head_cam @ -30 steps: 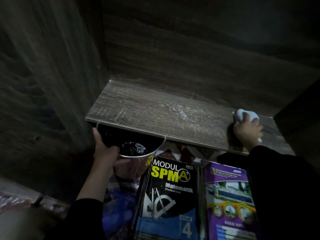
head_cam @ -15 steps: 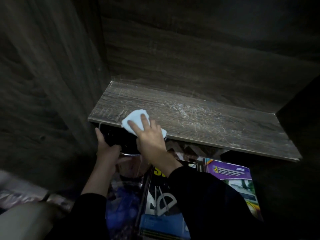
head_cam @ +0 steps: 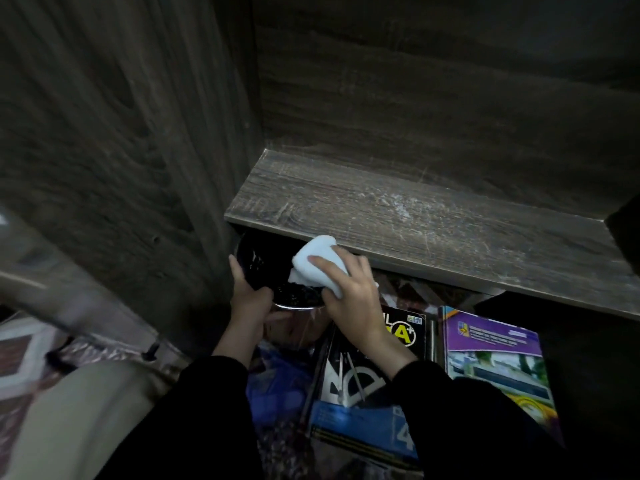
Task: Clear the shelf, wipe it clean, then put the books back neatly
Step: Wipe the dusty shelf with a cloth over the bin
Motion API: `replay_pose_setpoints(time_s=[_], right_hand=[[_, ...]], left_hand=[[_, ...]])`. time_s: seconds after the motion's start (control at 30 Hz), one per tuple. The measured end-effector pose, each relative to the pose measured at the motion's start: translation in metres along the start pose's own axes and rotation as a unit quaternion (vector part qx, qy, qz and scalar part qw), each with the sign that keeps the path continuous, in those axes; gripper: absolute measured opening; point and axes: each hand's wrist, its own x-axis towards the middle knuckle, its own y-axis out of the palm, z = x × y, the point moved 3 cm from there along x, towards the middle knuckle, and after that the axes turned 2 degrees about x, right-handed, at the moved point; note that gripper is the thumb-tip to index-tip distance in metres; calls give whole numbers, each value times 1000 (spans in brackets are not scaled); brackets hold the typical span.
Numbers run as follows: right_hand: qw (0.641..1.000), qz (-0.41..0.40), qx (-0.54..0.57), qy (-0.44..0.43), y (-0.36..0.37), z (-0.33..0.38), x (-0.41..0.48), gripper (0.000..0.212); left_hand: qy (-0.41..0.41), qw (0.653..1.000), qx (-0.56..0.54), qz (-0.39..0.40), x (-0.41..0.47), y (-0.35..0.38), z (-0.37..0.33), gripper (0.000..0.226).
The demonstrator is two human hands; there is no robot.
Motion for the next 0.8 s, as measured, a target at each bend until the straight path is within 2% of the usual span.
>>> replay_pose_setpoints(time_s=[0.07, 0.17, 0.23, 0.43, 0.7, 0.77, 0.8], right_hand=[[999, -15, -6, 39, 5, -2, -13, 53], [991, -29, 35, 123, 17, -11, -34, 55], [981, -43, 72, 174, 25, -19, -43, 52], [918, 7, 207, 338, 55, -47, -50, 55], [902, 32, 228, 365, 71, -63, -51, 55], [885, 24, 261, 385, 67, -63, -48, 53], [872, 21, 282, 399, 64, -63, -47, 51]], left_hand=[[7, 1000, 19, -19, 23, -7, 25, 103], [7, 998, 58, -35, 64, -7, 70, 100], [1, 997, 70, -43, 39, -2, 54, 102], [-27, 997, 49, -53, 27, 11, 54, 94], [-41, 997, 60, -36, 56, 10, 76, 92], [-61, 990, 118, -39, 59, 10, 72, 89], [-64, 979, 190, -45, 55, 12, 66, 86]])
